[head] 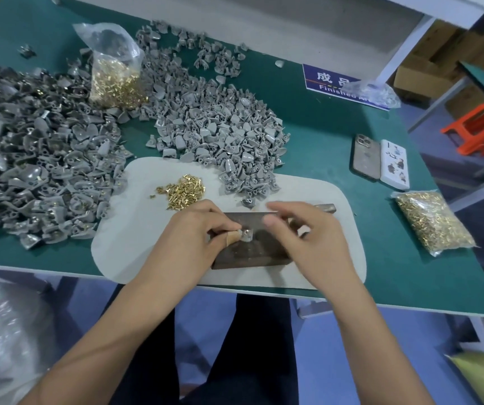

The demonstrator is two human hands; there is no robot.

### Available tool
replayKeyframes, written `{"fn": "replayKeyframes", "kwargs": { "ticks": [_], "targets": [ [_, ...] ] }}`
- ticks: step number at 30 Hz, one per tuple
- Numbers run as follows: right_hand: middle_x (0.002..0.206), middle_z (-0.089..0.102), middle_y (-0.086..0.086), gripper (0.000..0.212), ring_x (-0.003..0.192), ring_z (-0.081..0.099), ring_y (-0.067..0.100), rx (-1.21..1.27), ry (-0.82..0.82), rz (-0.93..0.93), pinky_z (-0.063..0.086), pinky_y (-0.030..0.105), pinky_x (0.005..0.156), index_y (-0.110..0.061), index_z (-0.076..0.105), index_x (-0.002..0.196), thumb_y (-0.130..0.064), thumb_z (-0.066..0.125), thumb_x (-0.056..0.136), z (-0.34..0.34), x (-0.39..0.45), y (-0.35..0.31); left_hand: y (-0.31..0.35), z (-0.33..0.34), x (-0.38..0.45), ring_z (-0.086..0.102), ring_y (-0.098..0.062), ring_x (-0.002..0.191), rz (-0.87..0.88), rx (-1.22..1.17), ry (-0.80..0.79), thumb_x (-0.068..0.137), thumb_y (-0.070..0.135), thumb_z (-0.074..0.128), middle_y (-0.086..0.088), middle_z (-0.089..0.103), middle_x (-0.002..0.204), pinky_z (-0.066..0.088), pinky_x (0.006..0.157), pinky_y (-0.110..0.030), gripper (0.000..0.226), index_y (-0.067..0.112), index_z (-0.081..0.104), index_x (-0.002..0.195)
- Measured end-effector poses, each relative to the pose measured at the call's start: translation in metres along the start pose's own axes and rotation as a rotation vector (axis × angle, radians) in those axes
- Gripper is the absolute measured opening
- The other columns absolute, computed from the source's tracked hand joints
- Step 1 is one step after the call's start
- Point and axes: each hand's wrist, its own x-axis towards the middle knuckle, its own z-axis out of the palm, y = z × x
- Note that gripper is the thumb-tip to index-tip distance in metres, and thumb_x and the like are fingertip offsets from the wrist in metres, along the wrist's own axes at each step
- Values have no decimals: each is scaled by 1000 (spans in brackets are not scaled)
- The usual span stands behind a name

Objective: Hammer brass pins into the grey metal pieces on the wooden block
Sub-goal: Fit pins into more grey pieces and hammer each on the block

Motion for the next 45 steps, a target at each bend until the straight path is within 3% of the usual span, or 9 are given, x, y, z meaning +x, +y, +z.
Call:
{"fn": "replayKeyframes", "kwargs": {
  "ticks": [2, 5, 11, 15, 20, 23, 27, 33, 45],
  "targets": [
    [97, 72, -13, 16, 86, 62, 8, -111, 160, 107, 51, 28, 81, -28, 74, 110, -29, 71, 94, -12, 0, 20, 0, 0, -1, 62, -5, 81, -8, -4, -3, 82, 19, 83, 10, 65, 86, 49, 76, -19, 10, 26, 81, 88],
    [122, 55, 10, 46, 115, 50, 32, -577, 111, 319, 45, 45, 92, -15, 57, 130, -41, 68, 94, -16, -9, 49, 1, -1, 0, 62, -6, 81, -10, 6, -14, 82, 19, 82, 8, 65, 86, 49, 76, -20, 9, 25, 82, 89],
    [113, 59, 6, 29, 101, 57, 31, -545, -3, 441, 41, 38, 75, -17, 57, 118, -39, 61, 100, -35, 4, 74, 1, -2, 2, 62, -6, 79, 2, 26, -24, 83, 18, 82, 6, 64, 86, 49, 78, -22, 10, 25, 81, 89],
    [78, 57, 3, 35, 72, 54, 28, -429, 26, 325, 39, 37, 58, -14, 57, 89, -38, 41, 108, -51, 3, 67, 1, -1, 2, 62, -7, 79, 1, 30, -23, 82, 17, 82, 6, 64, 85, 48, 75, -19, 10, 25, 81, 88],
    [74, 65, -6, 30, 53, 45, 10, 63, 59, 190, 38, 22, 49, -31, 63, 98, -52, 42, 104, -55, -16, 15, 2, -2, 5, 60, -5, 79, 23, 82, -39, 82, 21, 82, 9, 62, 83, 48, 75, -19, 8, 25, 81, 89],
    [70, 58, -15, 24, 59, 46, 7, -176, -161, 6, 42, 27, 56, -35, 60, 102, -52, 43, 105, -41, -25, -4, 2, -2, 6, 60, -5, 78, 57, 119, -36, 82, 23, 83, 10, 61, 82, 51, 77, -29, 9, 23, 82, 91],
    [66, 53, -21, 26, 66, 45, 9, -479, -145, -17, 52, 36, 70, -49, 53, 123, -58, 40, 102, -28, -24, -12, 6, -1, 6, 55, -8, 75, 134, 207, -19, 82, 22, 82, 15, 56, 78, 45, 70, -27, 9, 20, 81, 91],
    [94, 74, -12, 35, 81, 63, 22, -360, -95, -23, 56, 40, 74, -50, 51, 132, -59, 40, 101, -18, -29, -17, 5, -3, 6, 57, -8, 73, 144, 205, -23, 82, 18, 82, 13, 58, 78, 46, 70, -27, 9, 19, 81, 90],
    [81, 70, -6, 34, 75, 62, 28, -476, 10, -36, 49, 36, 61, -45, 51, 128, -57, 36, 101, -13, -35, -15, 6, -3, 8, 58, -11, 73, 149, 205, -40, 82, 15, 82, 8, 61, 79, 49, 71, -31, 7, 16, 80, 89]
  ]
}}
